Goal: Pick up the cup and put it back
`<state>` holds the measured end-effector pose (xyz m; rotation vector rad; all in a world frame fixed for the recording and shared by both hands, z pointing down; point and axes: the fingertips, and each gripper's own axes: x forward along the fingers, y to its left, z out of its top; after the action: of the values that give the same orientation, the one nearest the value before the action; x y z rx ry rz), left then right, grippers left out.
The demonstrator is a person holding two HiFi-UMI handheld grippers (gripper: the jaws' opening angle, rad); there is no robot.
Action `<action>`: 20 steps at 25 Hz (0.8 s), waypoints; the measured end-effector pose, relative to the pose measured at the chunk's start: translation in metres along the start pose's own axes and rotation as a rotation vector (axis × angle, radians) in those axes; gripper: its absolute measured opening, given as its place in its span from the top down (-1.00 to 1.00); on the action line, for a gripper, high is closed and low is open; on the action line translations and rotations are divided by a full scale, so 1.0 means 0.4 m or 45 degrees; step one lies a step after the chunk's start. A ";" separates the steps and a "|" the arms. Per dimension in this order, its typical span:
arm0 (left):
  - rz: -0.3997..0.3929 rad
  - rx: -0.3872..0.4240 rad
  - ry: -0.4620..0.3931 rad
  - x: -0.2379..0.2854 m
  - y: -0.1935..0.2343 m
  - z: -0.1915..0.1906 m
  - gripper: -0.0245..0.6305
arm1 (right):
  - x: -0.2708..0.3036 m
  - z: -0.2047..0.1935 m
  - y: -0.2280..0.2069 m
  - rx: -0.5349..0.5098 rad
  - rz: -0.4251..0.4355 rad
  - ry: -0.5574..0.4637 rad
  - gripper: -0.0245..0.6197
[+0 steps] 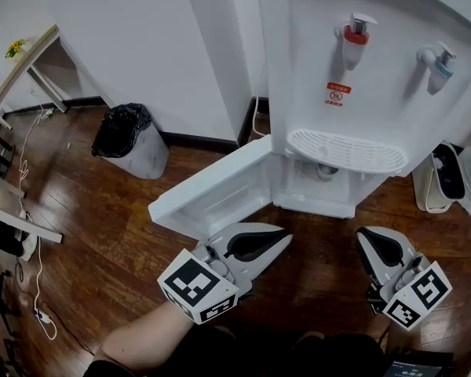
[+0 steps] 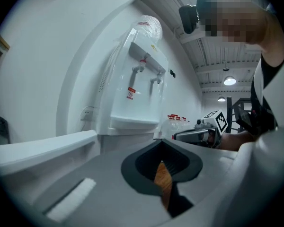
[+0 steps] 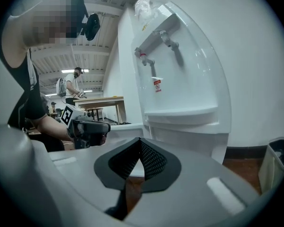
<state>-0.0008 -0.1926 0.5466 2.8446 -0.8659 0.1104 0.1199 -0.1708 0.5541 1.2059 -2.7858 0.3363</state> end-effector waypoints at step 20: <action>0.203 0.083 -0.045 -0.142 0.012 0.646 0.92 | -0.020 0.593 0.122 0.113 0.029 0.036 0.92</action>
<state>-0.0448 -0.2120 0.2864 2.8412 -1.1156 0.1101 0.0915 -0.1885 0.3142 1.1781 -2.7897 0.4798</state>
